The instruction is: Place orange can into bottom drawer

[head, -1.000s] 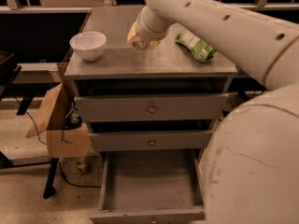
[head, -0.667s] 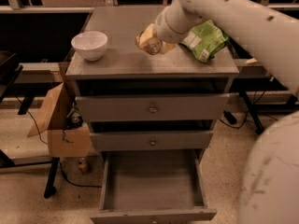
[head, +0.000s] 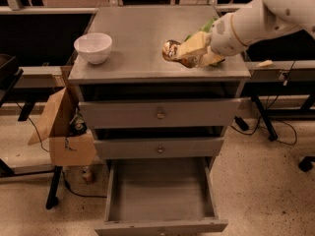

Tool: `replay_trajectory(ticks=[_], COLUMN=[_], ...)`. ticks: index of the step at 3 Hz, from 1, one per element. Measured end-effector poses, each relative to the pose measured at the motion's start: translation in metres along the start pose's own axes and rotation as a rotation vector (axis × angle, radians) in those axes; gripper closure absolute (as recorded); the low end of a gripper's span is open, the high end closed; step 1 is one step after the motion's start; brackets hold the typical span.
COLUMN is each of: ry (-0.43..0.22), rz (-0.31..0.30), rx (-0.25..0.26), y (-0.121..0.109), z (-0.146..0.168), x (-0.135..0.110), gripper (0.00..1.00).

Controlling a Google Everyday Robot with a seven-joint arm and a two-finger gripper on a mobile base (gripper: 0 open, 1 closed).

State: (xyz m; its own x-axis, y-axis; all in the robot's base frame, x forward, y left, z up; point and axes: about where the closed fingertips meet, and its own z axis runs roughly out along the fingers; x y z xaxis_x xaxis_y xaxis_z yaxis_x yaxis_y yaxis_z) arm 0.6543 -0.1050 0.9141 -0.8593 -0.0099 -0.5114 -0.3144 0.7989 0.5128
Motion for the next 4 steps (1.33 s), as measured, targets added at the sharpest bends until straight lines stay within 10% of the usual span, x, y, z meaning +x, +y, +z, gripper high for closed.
replay_trajectory(ticks=[4], ry=[-0.043], rz=[-0.077], rx=[-0.097], y=[0.012], z=[0.001], x=[0.018], gripper=[1.00])
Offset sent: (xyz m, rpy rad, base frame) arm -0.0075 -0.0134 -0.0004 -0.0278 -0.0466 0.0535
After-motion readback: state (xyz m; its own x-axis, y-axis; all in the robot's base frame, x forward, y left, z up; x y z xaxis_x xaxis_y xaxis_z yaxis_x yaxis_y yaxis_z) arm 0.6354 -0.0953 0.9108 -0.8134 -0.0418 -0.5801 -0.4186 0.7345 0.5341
